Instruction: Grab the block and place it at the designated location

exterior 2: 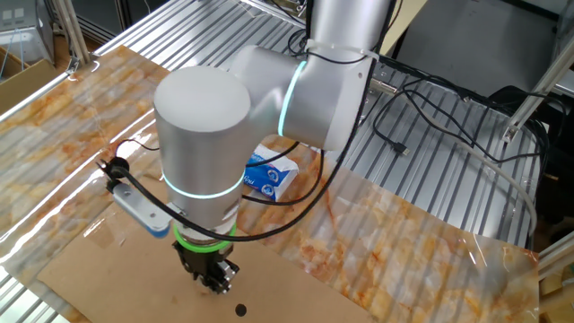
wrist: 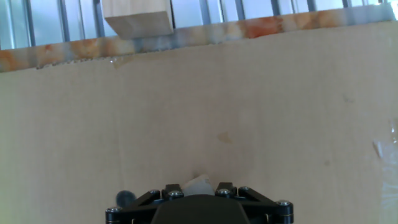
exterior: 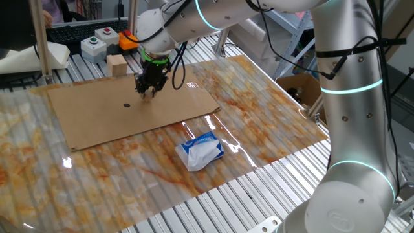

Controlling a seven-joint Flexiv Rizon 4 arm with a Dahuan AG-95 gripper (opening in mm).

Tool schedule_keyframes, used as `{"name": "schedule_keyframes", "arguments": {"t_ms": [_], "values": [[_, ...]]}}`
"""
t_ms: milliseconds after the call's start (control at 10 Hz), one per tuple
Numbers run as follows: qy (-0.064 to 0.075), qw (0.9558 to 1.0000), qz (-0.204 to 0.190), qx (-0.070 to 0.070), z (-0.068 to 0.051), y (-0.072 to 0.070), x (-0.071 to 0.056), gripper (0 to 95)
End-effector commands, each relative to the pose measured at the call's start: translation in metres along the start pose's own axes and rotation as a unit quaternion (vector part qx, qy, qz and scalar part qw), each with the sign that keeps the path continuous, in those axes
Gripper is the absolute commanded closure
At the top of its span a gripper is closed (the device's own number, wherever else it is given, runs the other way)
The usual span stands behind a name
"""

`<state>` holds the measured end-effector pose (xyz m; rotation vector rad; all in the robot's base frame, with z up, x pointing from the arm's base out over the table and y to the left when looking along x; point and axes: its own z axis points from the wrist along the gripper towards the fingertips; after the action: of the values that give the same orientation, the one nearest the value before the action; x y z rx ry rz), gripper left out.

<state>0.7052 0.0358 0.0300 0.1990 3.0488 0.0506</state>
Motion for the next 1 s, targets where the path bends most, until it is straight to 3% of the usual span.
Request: {"name": "schedule_keyframes", "arguments": {"t_ms": [100, 700, 1000], "values": [[0.001, 1.0000, 0.007, 0.000, 0.001, 0.007, 0.002, 95.0], [0.001, 0.9995, 0.030, 0.002, 0.002, 0.029, 0.016, 95.0], [0.002, 0.9993, 0.039, 0.000, 0.004, 0.033, 0.018, 95.0]]}}
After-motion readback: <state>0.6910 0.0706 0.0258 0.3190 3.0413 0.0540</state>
